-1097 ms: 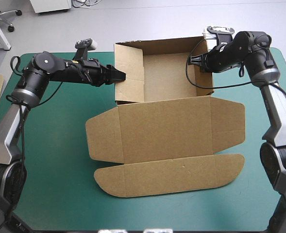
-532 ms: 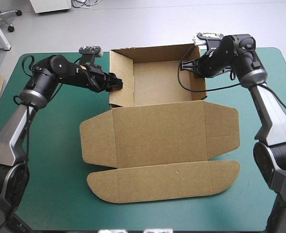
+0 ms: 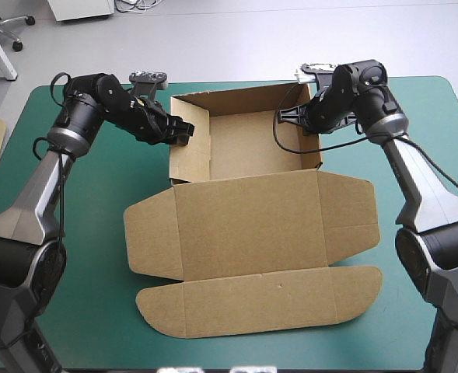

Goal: Fold the box

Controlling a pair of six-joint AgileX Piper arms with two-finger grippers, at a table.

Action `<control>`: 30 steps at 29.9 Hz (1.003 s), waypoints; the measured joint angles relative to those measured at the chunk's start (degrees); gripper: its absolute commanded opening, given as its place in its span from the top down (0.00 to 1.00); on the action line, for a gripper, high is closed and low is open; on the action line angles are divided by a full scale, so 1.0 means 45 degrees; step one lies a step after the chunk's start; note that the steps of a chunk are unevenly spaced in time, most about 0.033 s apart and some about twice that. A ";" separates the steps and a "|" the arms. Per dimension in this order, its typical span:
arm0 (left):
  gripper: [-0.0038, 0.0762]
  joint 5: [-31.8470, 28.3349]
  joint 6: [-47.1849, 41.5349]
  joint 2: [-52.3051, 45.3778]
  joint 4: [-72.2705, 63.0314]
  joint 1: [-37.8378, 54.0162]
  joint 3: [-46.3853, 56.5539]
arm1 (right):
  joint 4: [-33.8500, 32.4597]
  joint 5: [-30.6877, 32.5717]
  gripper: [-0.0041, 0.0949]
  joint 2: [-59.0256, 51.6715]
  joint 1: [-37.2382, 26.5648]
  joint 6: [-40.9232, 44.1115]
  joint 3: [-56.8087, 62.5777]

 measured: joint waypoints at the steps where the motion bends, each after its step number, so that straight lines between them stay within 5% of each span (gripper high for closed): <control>1: 0.48 0.0095 -0.0062 0.0104 0.0031 -0.0027 0.0000 | 0.0000 0.0013 0.97 0.0010 0.0000 0.0000 0.0000; 16: 0.55 0.0478 -0.1118 0.0347 0.2733 -0.1088 -0.0079 | 0.0012 0.0498 0.97 0.0207 0.0000 0.0409 0.0000; 30: 0.96 0.0590 -0.1417 0.1023 0.3887 -0.1202 -0.0079 | 0.0350 0.0487 0.97 0.0467 0.0123 0.0613 0.0000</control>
